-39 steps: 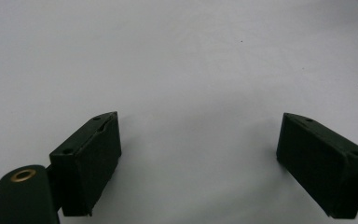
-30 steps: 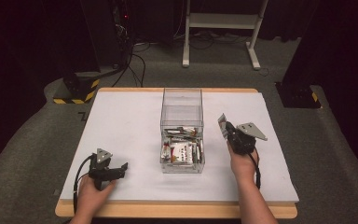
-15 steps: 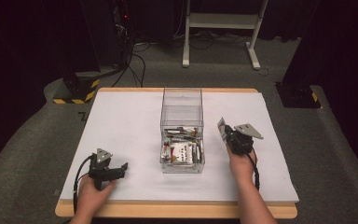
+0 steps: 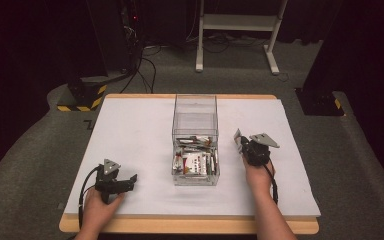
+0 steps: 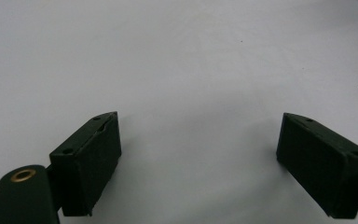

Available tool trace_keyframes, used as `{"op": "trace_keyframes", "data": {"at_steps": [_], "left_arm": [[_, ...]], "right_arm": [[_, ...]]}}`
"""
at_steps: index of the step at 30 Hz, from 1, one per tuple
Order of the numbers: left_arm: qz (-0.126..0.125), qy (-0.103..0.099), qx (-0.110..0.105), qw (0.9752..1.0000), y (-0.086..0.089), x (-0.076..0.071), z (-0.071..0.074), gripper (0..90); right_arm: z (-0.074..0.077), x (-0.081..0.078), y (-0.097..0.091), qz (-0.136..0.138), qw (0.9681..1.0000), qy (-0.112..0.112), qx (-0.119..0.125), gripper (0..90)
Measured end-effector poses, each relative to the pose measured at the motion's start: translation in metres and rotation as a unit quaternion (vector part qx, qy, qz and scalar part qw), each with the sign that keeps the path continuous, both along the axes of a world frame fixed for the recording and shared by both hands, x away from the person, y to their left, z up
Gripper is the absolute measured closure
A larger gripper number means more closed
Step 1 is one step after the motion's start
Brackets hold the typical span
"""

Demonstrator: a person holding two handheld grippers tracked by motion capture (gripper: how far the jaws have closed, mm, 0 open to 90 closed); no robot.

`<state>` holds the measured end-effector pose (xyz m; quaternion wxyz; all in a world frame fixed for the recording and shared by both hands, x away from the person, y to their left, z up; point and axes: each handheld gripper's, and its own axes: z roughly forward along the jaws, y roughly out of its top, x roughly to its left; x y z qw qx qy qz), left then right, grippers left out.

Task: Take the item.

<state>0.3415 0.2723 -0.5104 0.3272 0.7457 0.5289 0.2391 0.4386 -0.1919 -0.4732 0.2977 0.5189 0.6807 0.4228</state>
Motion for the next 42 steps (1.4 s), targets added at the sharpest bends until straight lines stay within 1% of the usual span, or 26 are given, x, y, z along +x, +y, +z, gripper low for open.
{"op": "trace_keyframes", "data": {"at_steps": [8,13,17,31,36,37,40,42], "left_arm": [[0.0,0.0,0.0,1.0,0.0,0.0,0.0,14.0],[0.0,0.0,0.0,1.0,0.0,0.0,0.0,14.0],[0.0,0.0,0.0,1.0,0.0,0.0,0.0,13.9],[0.0,0.001,0.0,1.0,0.0,0.0,0.0,14.0],[0.0,0.001,0.0,1.0,0.0,0.0,0.0,13.9],[0.0,0.001,0.0,1.0,0.0,0.0,0.0,13.9],[-0.001,0.001,0.001,1.0,0.0,0.0,0.0,13.9],[0.0,0.001,0.0,1.0,0.0,0.0,0.0,13.9]], "right_arm": [[-0.001,0.002,-0.001,-0.005,1.0,-0.003,-0.004,90.0],[-0.003,0.004,-0.006,-0.016,0.9998,-0.004,-0.011,90.0],[-0.005,0.007,-0.015,-0.028,0.9996,0.003,-0.006,89.4],[-0.009,0.008,-0.03,-0.045,0.9988,0.015,-0.008,85.9],[-0.009,0.007,-0.033,-0.052,0.9984,0.014,-0.016,80.4],[-0.009,0.007,-0.033,-0.052,0.9984,0.014,-0.016,80.4],[-0.008,0.006,-0.035,-0.056,0.9982,0.014,-0.015,75.3],[-0.008,0.006,-0.036,-0.057,0.9982,0.014,-0.014,73.6]]}}
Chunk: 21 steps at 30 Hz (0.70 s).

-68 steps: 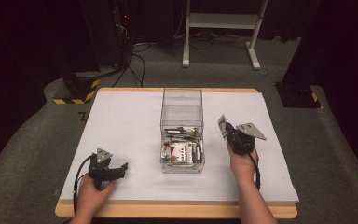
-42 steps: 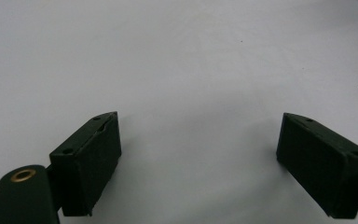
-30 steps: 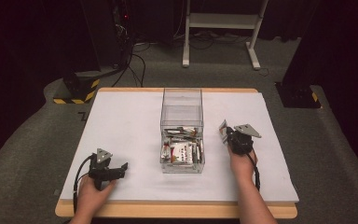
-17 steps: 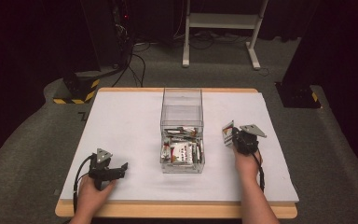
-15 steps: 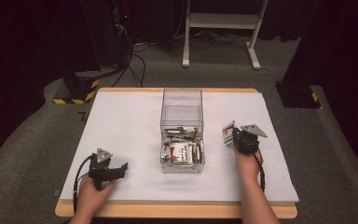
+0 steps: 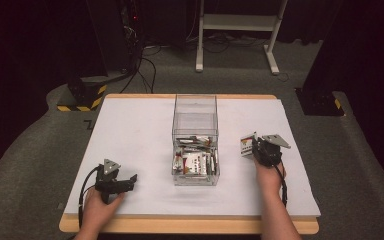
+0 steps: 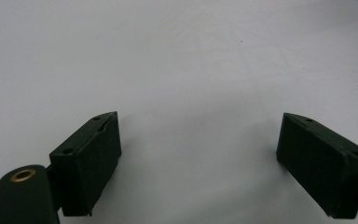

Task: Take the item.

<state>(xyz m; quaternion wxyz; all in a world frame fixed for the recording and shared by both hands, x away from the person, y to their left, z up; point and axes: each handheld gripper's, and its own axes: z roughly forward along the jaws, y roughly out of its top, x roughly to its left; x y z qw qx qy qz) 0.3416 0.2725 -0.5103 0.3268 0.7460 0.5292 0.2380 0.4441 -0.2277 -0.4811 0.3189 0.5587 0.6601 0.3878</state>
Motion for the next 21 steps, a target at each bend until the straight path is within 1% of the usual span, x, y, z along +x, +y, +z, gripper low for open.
{"op": "trace_keyframes", "data": {"at_steps": [3,11,14,16,21], "left_arm": [[0.0,0.0,0.0,1.0,0.0,0.0,0.0,13.9],[0.0,0.0,0.0,1.0,0.0,0.0,0.0,13.9],[0.0,0.0,0.0,1.0,0.0,0.0,0.0,13.9],[0.0,0.0,0.0,1.0,0.0,0.0,0.0,13.9],[0.0,0.0,0.0,1.0,0.0,0.0,0.0,14.0]], "right_arm": [[0.0006,-0.0003,-0.001,-0.004,1.0,-0.001,0.003,69.4],[0.0032,-0.0013,0.0002,0.003,0.9999,-0.005,0.01,60.2],[0.0051,-0.003,0.0017,0.004,0.9999,-0.01,0.012,56.2],[0.0055,-0.0035,0.0021,0.004,0.9998,-0.011,0.014,55.7],[0.009,-0.0077,0.0057,0.016,0.9997,-0.015,0.012,52.3]]}}
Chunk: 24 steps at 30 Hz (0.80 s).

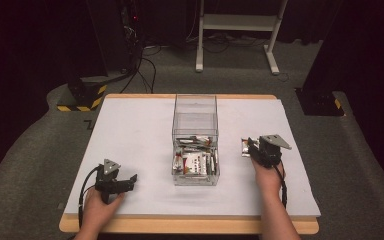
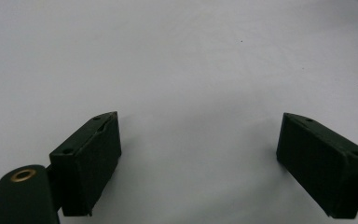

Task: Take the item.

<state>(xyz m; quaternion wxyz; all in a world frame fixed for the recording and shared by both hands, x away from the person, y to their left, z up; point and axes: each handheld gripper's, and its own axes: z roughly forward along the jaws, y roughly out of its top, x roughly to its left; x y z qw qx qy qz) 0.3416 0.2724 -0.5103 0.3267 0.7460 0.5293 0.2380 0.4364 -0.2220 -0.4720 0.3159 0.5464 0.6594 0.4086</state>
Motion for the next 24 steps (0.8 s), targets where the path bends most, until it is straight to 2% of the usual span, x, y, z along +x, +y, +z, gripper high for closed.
{"op": "trace_keyframes", "data": {"at_steps": [5,13,17,18,19,20,21,22,24], "left_arm": [[0.0,0.0,0.0,1.0,0.0,0.0,0.0,13.9],[-0.001,0.0,0.001,1.0,0.0,0.0,0.0,13.9],[0.0,0.0,0.001,1.0,0.0,0.0,0.0,14.0],[0.0,0.0,0.001,1.0,0.0,0.0,0.0,14.0],[0.0,0.0,0.001,1.0,0.0,0.0,0.0,13.9],[0.0,0.0,0.0,1.0,0.0,0.0,0.0,13.9],[0.0,0.0,0.001,1.0,0.0,0.0,0.0,13.9],[0.0,0.0,-0.001,1.0,0.0,0.0,0.0,13.9],[0.0,0.0,-0.001,1.0,0.0,0.0,0.0,13.9]], "right_arm": [[0.007,-0.008,0.007,0.016,0.9999,-0.003,0.004,47.6],[0.014,-0.029,0.027,0.046,0.9989,-0.005,-0.004,38.7],[0.01,-0.042,0.04,0.067,0.9974,0.011,-0.024,38.4],[0.006,-0.048,0.044,0.078,0.9964,0.023,-0.024,38.6],[0.006,-0.048,0.044,0.078,0.9964,0.023,-0.024,38.6],[0.0,-0.053,0.048,0.087,0.9952,0.037,-0.027,38.4],[0.0,-0.053,0.048,0.087,0.9952,0.037,-0.027,38.4],[-0.007,-0.057,0.052,0.095,0.9936,0.051,-0.033,38.0],[-0.009,-0.059,0.053,0.096,0.9932,0.057,-0.034,37.5]]}}
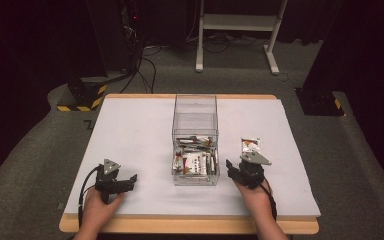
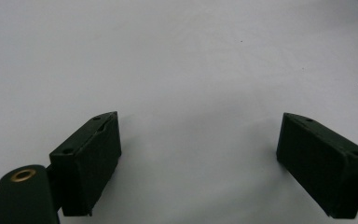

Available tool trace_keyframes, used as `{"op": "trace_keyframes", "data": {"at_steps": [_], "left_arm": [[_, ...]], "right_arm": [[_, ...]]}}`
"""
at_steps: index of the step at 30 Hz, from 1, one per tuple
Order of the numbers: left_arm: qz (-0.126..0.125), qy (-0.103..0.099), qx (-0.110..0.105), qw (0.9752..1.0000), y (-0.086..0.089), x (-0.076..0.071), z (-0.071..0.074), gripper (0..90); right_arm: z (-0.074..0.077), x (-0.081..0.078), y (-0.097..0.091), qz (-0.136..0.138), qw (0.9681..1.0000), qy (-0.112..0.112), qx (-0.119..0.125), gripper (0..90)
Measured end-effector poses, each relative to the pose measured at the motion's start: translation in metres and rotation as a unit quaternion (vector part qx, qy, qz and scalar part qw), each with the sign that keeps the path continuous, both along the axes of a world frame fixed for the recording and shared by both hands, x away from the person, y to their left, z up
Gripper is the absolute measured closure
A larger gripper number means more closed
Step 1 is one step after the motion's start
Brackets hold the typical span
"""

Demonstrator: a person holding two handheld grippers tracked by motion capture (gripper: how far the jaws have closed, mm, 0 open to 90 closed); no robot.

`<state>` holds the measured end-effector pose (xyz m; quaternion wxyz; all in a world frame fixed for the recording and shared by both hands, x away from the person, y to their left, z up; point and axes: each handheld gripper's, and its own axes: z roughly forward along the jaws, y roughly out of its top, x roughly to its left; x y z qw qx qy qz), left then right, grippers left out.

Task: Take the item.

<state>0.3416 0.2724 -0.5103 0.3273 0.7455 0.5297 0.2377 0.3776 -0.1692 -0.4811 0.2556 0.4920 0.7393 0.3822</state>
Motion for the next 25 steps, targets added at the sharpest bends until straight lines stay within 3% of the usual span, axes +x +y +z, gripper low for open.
{"op": "trace_keyframes", "data": {"at_steps": [2,9,15,25], "left_arm": [[0.0,-0.001,0.001,1.0,0.0,0.0,0.0,14.0],[0.0,-0.001,0.001,1.0,0.0,0.0,0.0,14.0],[0.0,-0.001,0.001,1.0,0.0,0.0,0.0,14.0],[0.0,-0.001,0.001,1.0,0.0,0.0,0.0,14.0]], "right_arm": [[-0.01,-0.005,0.002,0.003,0.9998,0.015,-0.014,35.9],[-0.022,-0.006,-0.001,0.0,0.9987,0.047,-0.017,30.6],[-0.024,-0.004,0.004,0.009,0.9973,0.058,-0.045,25.8],[-0.024,-0.003,0.003,0.007,0.9972,0.065,-0.036,24.6]]}}
